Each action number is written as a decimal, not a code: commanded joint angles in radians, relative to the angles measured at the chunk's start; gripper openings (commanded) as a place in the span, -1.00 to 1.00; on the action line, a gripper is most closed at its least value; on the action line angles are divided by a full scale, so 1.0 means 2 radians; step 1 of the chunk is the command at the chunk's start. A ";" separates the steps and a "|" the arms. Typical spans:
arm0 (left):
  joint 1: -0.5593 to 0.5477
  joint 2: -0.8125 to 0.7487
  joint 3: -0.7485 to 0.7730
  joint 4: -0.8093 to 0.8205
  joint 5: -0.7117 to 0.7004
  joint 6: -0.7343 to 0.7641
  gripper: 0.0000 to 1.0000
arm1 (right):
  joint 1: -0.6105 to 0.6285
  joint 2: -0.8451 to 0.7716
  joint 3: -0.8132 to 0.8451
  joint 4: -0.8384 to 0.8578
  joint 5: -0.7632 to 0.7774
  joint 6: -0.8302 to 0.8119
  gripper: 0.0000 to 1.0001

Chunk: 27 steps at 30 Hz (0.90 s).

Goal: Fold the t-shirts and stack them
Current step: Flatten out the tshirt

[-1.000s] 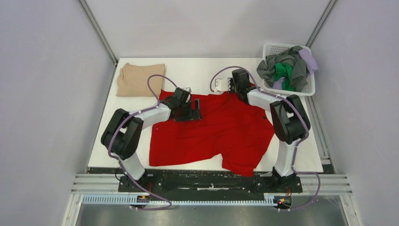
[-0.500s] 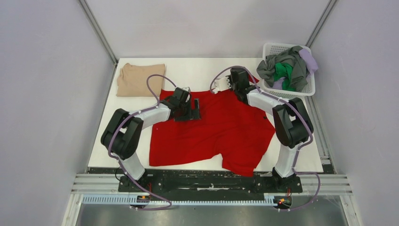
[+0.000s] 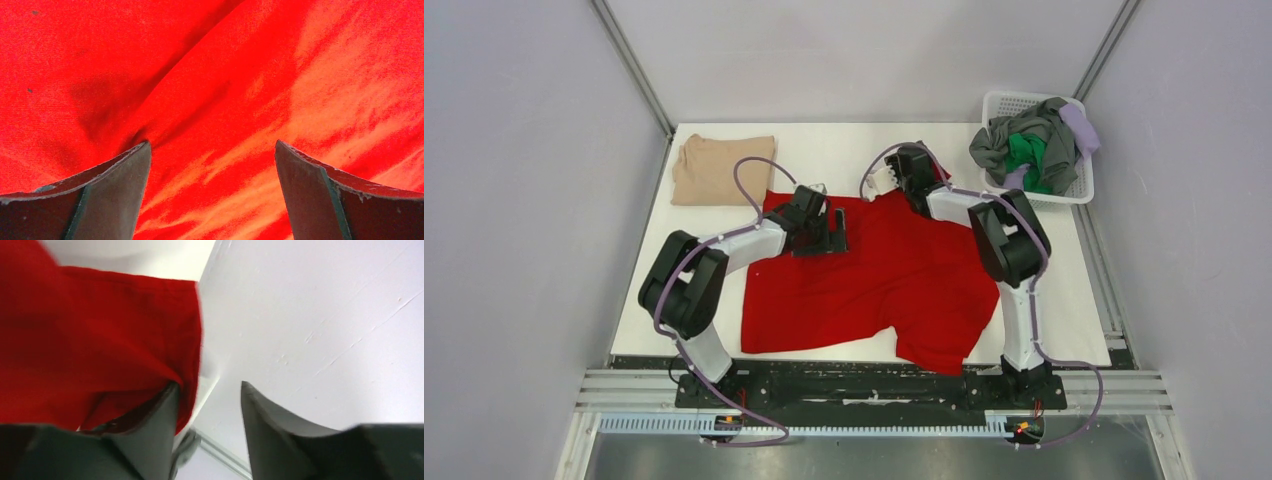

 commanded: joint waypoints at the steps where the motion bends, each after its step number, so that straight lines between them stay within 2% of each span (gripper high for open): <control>1: 0.008 -0.007 0.014 -0.041 -0.034 0.004 0.99 | -0.001 0.082 0.083 0.210 0.001 0.026 0.16; 2: 0.008 -0.011 0.017 -0.042 -0.035 0.005 0.99 | -0.001 0.094 0.106 0.242 0.017 0.047 0.36; 4: 0.008 -0.024 0.019 -0.041 -0.039 0.005 0.99 | -0.002 0.110 0.129 0.318 0.052 0.079 0.95; 5: 0.008 -0.030 0.017 -0.040 -0.039 0.005 0.99 | -0.004 0.114 0.132 0.358 0.060 0.081 0.96; 7: 0.008 -0.043 0.013 -0.037 -0.041 0.005 0.99 | -0.011 0.120 0.143 0.384 0.056 0.084 0.96; 9: 0.008 -0.054 0.009 -0.036 -0.039 0.004 0.99 | -0.023 0.105 0.127 0.335 0.002 0.096 0.96; 10: 0.008 -0.058 0.007 -0.036 -0.038 0.003 0.99 | -0.030 0.091 0.121 0.270 -0.043 0.120 0.96; 12: 0.008 -0.070 0.000 -0.032 -0.039 0.001 0.99 | -0.043 0.067 0.119 0.188 -0.122 0.211 0.96; 15: 0.008 -0.090 -0.012 -0.028 -0.049 -0.001 0.99 | -0.046 0.005 0.052 0.191 -0.165 0.296 0.96; 17: 0.008 -0.102 -0.010 -0.032 -0.059 0.001 0.99 | -0.044 -0.042 0.010 0.217 -0.161 0.365 0.96; 19: 0.008 -0.114 -0.005 -0.034 -0.071 0.002 0.99 | -0.045 -0.081 0.004 0.201 -0.113 0.514 0.96; 23: 0.013 -0.116 0.019 -0.033 -0.084 -0.012 0.99 | -0.048 -0.145 0.000 0.050 -0.074 0.715 0.96; 27: 0.036 -0.085 0.040 -0.029 -0.077 -0.033 0.99 | -0.048 -0.212 -0.085 -0.050 -0.118 0.858 0.96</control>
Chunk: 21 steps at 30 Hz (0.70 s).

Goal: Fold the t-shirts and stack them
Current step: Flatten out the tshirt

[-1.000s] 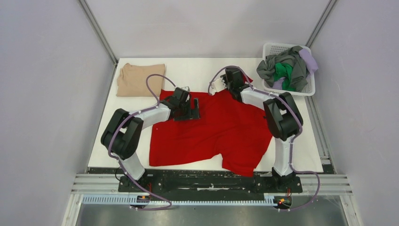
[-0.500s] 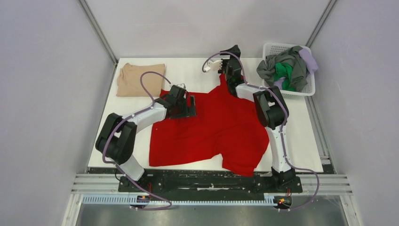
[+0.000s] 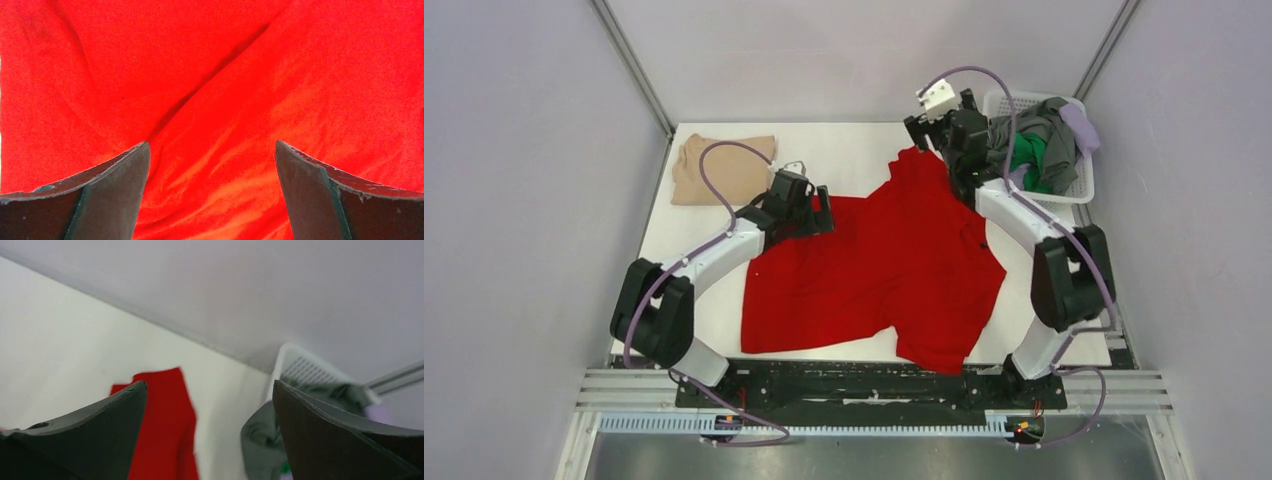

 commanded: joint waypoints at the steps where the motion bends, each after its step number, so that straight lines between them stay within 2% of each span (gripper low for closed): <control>1: 0.030 0.031 0.040 0.011 -0.007 -0.032 0.99 | 0.000 -0.072 -0.104 -0.128 -0.036 0.248 0.96; 4: 0.052 0.072 0.064 0.000 -0.001 -0.044 0.99 | 0.000 -0.106 -0.195 -0.115 -0.079 0.307 0.96; 8: 0.069 0.132 0.095 0.016 0.006 -0.051 0.99 | 0.000 -0.096 -0.243 -0.097 -0.111 0.318 0.96; 10: 0.074 0.160 0.107 0.043 0.039 -0.049 0.99 | 0.000 -0.073 -0.242 -0.100 -0.105 0.318 0.96; 13: 0.075 0.197 0.119 0.095 0.031 -0.057 0.99 | 0.000 -0.037 -0.226 -0.107 -0.073 0.317 0.96; 17: 0.077 0.273 0.206 0.016 0.027 -0.056 0.99 | -0.001 -0.001 -0.210 -0.115 -0.006 0.328 0.96; 21: 0.077 0.299 0.211 0.012 0.011 -0.061 0.99 | -0.005 0.017 -0.210 -0.120 0.014 0.338 0.96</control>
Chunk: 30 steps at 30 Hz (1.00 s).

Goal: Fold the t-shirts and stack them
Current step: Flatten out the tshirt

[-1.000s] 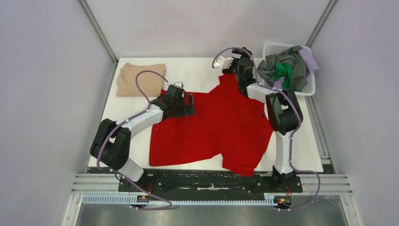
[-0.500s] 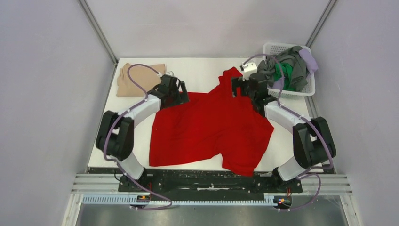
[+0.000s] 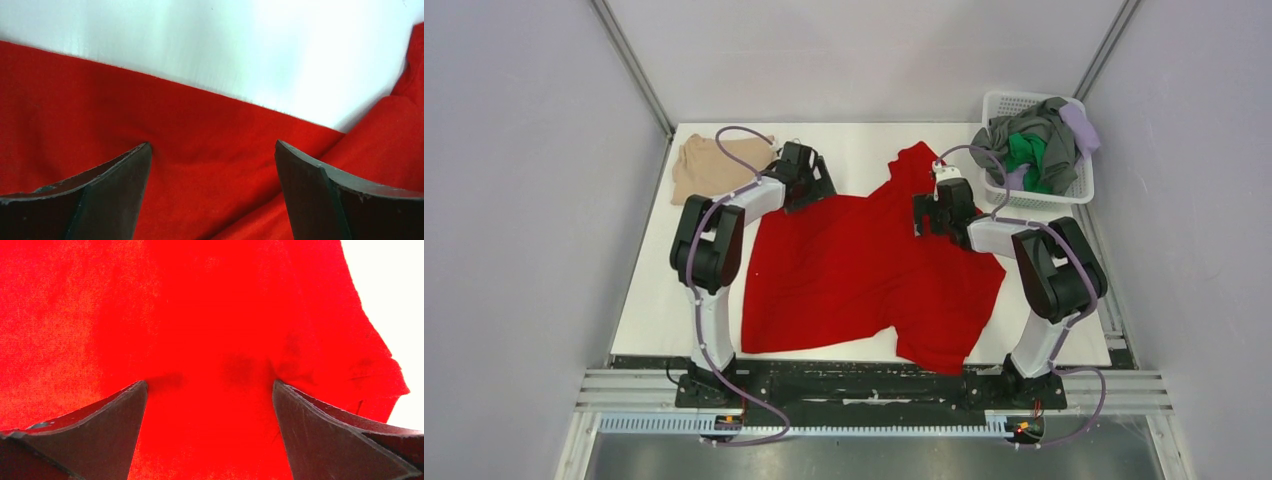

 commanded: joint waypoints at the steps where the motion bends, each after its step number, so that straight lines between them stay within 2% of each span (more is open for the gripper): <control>1: 0.001 0.041 0.015 -0.032 -0.018 -0.024 0.99 | -0.007 0.021 0.009 -0.006 0.045 0.028 0.96; 5: 0.003 0.078 0.066 -0.074 -0.051 -0.037 0.99 | -0.016 0.028 0.002 -0.005 0.058 0.045 0.96; 11: 0.010 0.155 0.196 -0.154 -0.057 -0.063 0.99 | -0.031 0.038 0.009 0.001 0.043 0.050 0.96; 20: 0.037 0.252 0.374 -0.214 -0.019 -0.079 0.99 | -0.043 0.046 0.024 0.024 0.018 0.050 0.96; 24: 0.039 0.289 0.443 -0.215 0.003 -0.077 0.99 | -0.045 0.057 0.042 0.036 -0.010 0.021 0.96; 27: 0.040 0.287 0.463 -0.216 0.016 -0.068 0.99 | -0.044 0.041 0.046 0.037 -0.028 -0.002 0.96; 30: 0.038 0.239 0.448 -0.215 0.015 -0.052 0.99 | -0.040 -0.004 0.034 0.036 -0.024 -0.015 0.96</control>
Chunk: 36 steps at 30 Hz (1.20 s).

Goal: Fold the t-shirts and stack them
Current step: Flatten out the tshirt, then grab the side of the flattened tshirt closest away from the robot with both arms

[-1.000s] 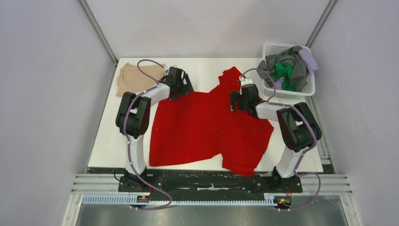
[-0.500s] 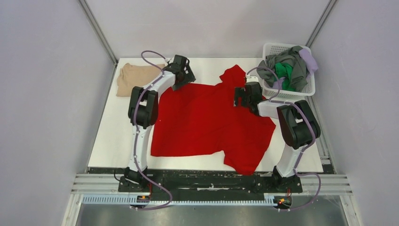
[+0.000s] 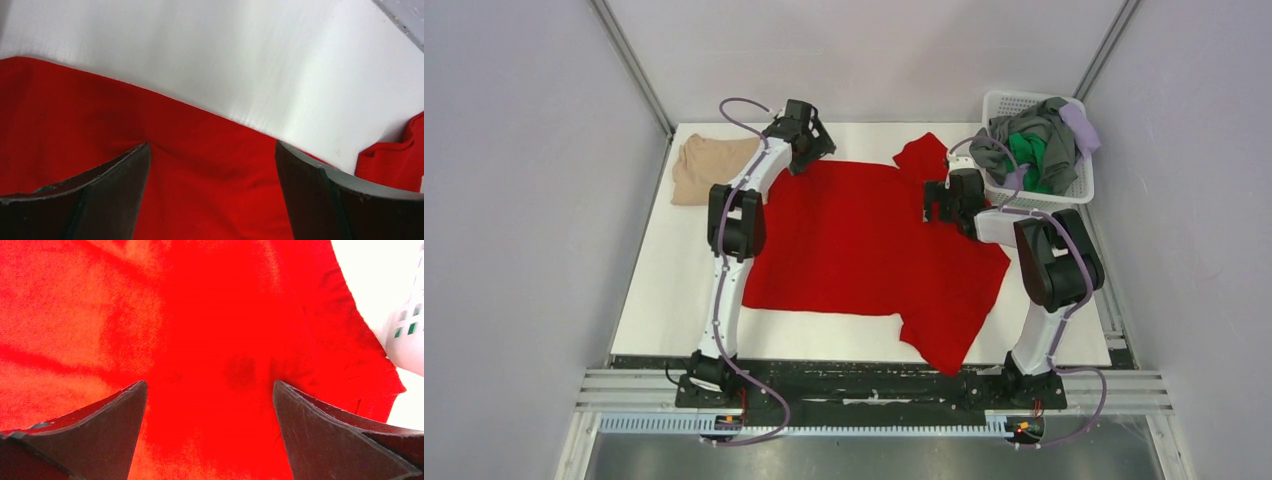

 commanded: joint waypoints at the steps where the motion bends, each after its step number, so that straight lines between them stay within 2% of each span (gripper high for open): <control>1: -0.001 -0.039 -0.018 -0.022 0.016 0.016 0.99 | 0.005 -0.062 -0.008 -0.004 -0.016 -0.029 0.96; 4: -0.013 -0.128 -0.077 -0.021 0.001 0.039 0.99 | 0.024 -0.130 -0.038 -0.014 0.002 -0.048 0.96; 8: -0.043 -0.283 -0.222 -0.014 -0.055 0.056 0.99 | 0.057 -0.220 -0.088 -0.043 0.032 -0.050 0.96; 11: -0.064 -0.421 -0.390 0.014 -0.088 0.042 0.99 | 0.075 -0.290 -0.149 -0.053 0.050 -0.026 0.96; 14: -0.071 -0.557 -0.579 0.036 -0.097 -0.008 0.99 | 0.082 -0.352 -0.200 -0.062 0.053 0.004 0.96; 18: -0.072 -0.706 -0.745 0.013 -0.122 -0.068 0.99 | 0.088 -0.398 -0.238 -0.077 0.047 0.026 0.96; 22: -0.072 -0.790 -0.809 -0.063 -0.172 -0.119 0.99 | 0.092 -0.418 -0.261 -0.081 0.042 0.033 0.96; 26: -0.060 -0.822 -0.850 -0.091 -0.223 -0.167 0.99 | 0.092 -0.416 -0.271 -0.084 0.030 0.029 0.96; 33: -0.024 -0.781 -0.855 -0.063 -0.201 -0.185 0.99 | 0.093 -0.413 -0.274 -0.089 0.044 0.021 0.96; 36: -0.021 -0.748 -0.847 -0.063 -0.192 -0.201 0.89 | 0.093 -0.412 -0.276 -0.089 0.050 0.018 0.96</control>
